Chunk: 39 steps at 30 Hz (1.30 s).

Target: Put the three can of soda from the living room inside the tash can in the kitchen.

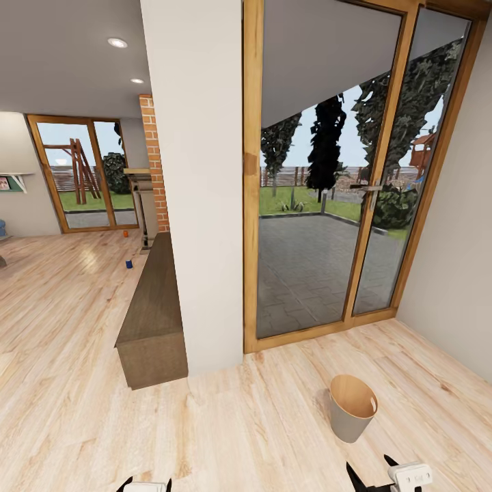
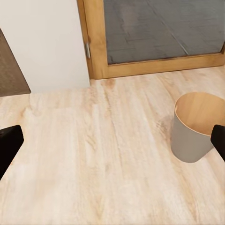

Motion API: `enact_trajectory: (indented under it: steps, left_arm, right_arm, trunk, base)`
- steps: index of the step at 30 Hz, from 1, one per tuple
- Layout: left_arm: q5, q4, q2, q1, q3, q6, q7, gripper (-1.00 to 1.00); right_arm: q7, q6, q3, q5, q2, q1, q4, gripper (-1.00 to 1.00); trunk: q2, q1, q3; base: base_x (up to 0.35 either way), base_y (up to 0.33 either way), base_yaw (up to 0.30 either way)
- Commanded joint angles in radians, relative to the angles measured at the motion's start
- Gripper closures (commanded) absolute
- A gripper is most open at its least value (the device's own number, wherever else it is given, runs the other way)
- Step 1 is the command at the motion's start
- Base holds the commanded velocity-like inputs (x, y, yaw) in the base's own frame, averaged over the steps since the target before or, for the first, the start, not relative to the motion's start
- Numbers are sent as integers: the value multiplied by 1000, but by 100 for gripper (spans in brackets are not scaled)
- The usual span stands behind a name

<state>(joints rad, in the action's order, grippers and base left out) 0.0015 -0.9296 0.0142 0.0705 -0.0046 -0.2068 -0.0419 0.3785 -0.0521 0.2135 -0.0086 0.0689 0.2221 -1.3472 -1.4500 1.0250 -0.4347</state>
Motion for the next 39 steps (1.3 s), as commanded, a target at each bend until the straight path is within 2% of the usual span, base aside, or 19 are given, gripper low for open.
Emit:
enact_trajectory:
  steps: [1, 39]
  left_arm:
    - [0, 0, 0, 0, 0, 0, 0, -100]
    - [-2, 0, 0, -1, 0, 1, 1, -100]
  right_arm:
    - [0, 0, 0, 0, 0, 0, 0, -100]
    - [0, 0, 0, -1, 2, 0, 2, -100]
  trunk:
    - [0, 0, 0]
    - [0, 0, 0]
  base:
    - [0, 0, 0]
    - [0, 0, 0]
